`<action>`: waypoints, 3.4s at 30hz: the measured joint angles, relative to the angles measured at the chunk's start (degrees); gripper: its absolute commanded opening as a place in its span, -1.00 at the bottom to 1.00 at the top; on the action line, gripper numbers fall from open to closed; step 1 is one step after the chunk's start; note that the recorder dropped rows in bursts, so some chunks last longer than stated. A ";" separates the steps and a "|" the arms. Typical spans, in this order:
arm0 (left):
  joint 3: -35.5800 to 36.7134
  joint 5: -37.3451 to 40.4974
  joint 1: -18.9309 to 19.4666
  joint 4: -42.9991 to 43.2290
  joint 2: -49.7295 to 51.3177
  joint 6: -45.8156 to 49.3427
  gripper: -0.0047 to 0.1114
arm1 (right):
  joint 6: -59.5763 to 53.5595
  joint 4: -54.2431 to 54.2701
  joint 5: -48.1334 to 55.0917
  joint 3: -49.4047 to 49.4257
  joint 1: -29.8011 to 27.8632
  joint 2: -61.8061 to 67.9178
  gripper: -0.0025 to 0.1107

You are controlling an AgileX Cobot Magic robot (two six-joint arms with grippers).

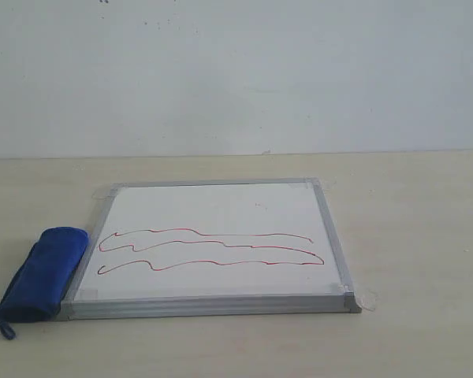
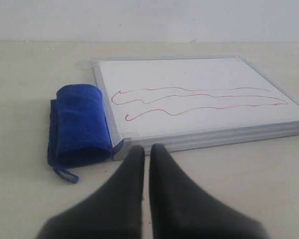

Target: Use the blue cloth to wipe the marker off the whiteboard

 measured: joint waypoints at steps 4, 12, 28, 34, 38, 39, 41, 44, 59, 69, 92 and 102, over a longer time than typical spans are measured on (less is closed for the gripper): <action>0.00 0.00 0.00 0.00 0.00 0.00 -0.85 | 0.00 0.00 0.00 0.00 0.00 0.00 -0.96; -3.71 1.16 0.00 -2.26 0.00 0.00 -0.85 | 0.00 0.00 0.00 0.00 0.00 0.00 -0.96; -15.94 -13.53 0.00 -13.48 -0.15 -2.34 -0.85 | 0.00 0.00 0.00 0.00 0.00 0.00 -0.96; -28.19 -8.64 0.00 -14.65 11.10 -1.57 -0.85 | 0.00 0.00 -0.03 0.00 0.00 0.00 -0.96; -41.16 3.06 0.00 -11.24 27.09 3.08 -0.85 | 0.00 0.00 -0.03 0.00 0.00 0.00 -0.96; -44.58 6.65 0.00 -9.67 31.64 3.67 -0.85 | 0.00 0.00 -0.03 0.00 0.00 0.00 -0.96; -50.23 12.97 0.00 -6.58 39.70 3.82 -0.85 | 0.00 0.00 -0.03 0.00 0.00 0.00 -0.96; -58.78 23.77 0.00 -0.94 56.08 3.16 -0.85 | 0.00 0.00 -0.03 0.00 0.00 0.00 -0.96; -62.14 14.20 12.95 -0.43 101.26 9.05 0.32 | 0.00 0.00 -0.03 0.00 0.00 0.00 -0.96; -62.14 12.78 12.95 0.75 104.96 10.10 0.34 | 0.00 0.00 -0.03 0.00 0.00 0.00 -0.96; -62.14 9.68 12.95 -0.37 110.38 12.07 0.34 | 0.00 0.00 -0.03 0.00 0.00 0.00 -0.96; -62.14 8.62 12.95 -0.37 111.68 12.32 -0.51 | 0.00 0.00 -0.03 0.00 0.00 0.00 -0.96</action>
